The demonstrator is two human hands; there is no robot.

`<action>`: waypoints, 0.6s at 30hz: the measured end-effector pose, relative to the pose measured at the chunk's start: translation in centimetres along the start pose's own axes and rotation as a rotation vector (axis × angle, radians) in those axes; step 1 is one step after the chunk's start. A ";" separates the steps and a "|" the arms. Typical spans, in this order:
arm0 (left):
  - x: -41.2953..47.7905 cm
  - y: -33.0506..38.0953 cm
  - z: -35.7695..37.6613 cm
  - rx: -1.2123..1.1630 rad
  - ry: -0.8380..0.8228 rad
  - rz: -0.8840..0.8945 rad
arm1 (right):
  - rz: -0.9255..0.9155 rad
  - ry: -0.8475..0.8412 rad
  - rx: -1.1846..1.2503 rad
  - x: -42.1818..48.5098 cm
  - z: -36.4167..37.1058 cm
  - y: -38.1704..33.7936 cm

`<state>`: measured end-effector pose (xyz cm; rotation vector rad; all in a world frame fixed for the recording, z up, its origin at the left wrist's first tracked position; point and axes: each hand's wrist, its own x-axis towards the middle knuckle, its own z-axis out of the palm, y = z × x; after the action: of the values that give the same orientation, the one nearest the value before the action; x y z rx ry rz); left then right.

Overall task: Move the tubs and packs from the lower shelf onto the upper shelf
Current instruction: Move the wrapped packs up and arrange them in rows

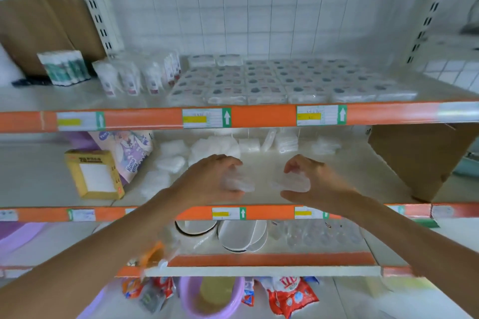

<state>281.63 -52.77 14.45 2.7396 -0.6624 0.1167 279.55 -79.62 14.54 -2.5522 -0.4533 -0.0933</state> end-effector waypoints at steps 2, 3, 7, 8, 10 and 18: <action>-1.1 0.5 -1.9 -0.013 0.026 0.027 | -0.027 0.008 -0.008 -0.5 -1.3 -1.9; -1.6 0.6 -2.8 -0.028 0.042 0.042 | -0.039 0.018 -0.019 -0.7 -2.0 -2.8; -2.8 1.6 -6.7 -0.079 0.105 0.097 | -0.056 0.096 -0.064 -1.5 -5.1 -5.5; -2.8 2.0 -7.8 -0.091 0.125 0.111 | -0.057 0.120 -0.069 -1.7 -5.9 -6.0; -2.7 2.8 -9.9 -0.097 0.171 0.147 | -0.067 0.159 -0.079 -1.7 -7.5 -6.7; 1.4 4.4 -15.3 -0.056 0.239 0.165 | -0.094 0.262 -0.140 0.8 -13.3 -7.2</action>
<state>280.79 -52.14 30.46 2.5593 -0.8072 0.4480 278.22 -80.58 29.63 -2.6040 -0.4776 -0.5041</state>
